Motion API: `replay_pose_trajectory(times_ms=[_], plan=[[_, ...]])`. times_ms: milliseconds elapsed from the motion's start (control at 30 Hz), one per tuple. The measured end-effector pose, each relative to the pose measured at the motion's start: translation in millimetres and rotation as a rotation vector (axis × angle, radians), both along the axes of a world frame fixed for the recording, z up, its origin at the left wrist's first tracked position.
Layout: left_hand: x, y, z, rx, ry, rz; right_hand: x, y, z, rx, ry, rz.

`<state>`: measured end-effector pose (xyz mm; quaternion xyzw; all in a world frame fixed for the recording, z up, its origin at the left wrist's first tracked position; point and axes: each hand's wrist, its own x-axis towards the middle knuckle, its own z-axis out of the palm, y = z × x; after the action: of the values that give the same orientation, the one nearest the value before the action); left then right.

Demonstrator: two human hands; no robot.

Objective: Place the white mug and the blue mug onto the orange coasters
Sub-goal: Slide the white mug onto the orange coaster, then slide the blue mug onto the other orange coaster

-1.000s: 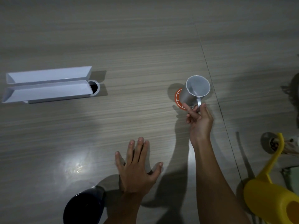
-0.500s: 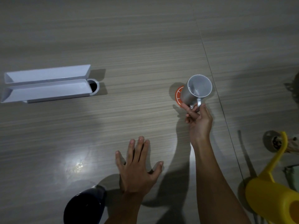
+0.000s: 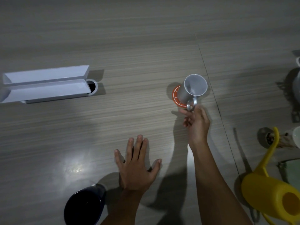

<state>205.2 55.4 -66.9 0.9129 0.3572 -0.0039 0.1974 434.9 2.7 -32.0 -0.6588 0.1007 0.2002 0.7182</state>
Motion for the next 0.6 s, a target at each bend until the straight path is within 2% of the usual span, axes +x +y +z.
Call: replay_pose_trajectory(times_ms=[133, 300, 433, 600], plan=[[0.1, 1.1, 4.1, -0.004, 0.062, -0.031, -25.2, -25.1, 1.9, -0.085, 0.040, 0.012], [-2.3, 1.5, 8.6, -0.008, 0.085, -0.061, -79.3, -67.7, 12.1, -0.281, 0.051, 0.172], [-10.7, -4.1, 15.5, -0.024, 0.103, -0.092, -122.1, -96.0, 13.6, -0.493, -0.098, 0.358], [-58.3, -31.3, 18.5, -0.032, 0.060, -0.126, -174.4, -113.3, 13.2, -0.595, -0.323, 0.480]])
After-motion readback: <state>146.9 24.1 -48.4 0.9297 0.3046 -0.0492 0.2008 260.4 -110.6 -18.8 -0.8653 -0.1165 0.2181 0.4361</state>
